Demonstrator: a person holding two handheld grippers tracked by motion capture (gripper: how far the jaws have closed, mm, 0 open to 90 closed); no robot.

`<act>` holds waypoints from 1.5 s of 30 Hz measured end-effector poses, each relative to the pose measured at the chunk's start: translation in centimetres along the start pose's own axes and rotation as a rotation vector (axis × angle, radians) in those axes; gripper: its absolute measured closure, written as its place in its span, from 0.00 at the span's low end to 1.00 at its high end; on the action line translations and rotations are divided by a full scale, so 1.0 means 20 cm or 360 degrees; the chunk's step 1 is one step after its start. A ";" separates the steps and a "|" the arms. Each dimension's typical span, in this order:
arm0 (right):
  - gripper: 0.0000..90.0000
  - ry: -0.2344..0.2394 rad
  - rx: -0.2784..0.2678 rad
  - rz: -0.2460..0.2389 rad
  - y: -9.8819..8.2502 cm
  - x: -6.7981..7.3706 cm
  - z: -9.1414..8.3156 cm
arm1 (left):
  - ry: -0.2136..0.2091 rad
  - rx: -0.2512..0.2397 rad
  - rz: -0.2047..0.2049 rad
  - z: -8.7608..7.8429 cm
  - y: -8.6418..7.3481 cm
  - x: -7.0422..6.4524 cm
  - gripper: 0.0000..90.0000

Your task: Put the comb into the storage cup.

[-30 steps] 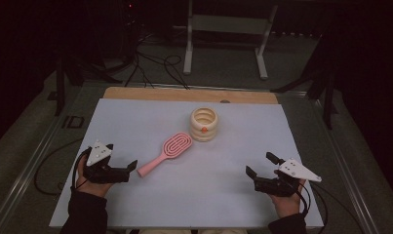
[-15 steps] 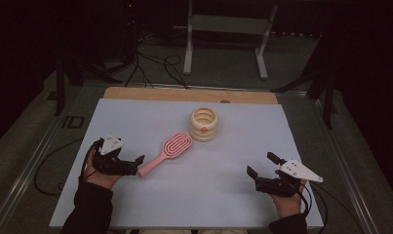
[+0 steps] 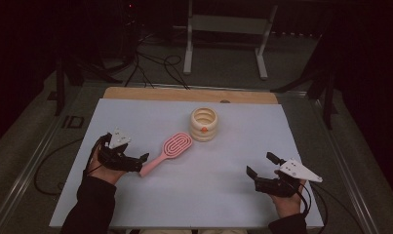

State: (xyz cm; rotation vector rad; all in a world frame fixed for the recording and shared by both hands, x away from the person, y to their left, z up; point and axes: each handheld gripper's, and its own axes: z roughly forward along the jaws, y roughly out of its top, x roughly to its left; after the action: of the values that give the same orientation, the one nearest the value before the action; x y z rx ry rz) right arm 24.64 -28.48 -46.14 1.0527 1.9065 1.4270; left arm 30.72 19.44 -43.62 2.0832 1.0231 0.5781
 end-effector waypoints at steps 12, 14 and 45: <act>0.09 -0.0009 0.0009 -0.0001 0.00 0.00 0.00 | 0.0005 0.0091 0.0011 0.04 0.05 0.02 0.01; 0.09 -0.0010 0.0009 0.0000 0.00 0.00 0.00 | 0.0003 0.0101 0.0017 0.04 0.06 0.02 0.01; 0.09 -0.0019 -0.0021 0.0049 -0.02 -0.03 -0.01 | -0.0040 0.0253 0.0047 0.21 0.16 -0.02 0.01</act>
State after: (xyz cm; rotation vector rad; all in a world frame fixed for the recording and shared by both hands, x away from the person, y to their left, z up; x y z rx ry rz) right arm 24.70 -29.12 -46.56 1.0863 1.8778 1.4449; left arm 34.82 16.08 -43.80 2.2416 1.0556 0.4981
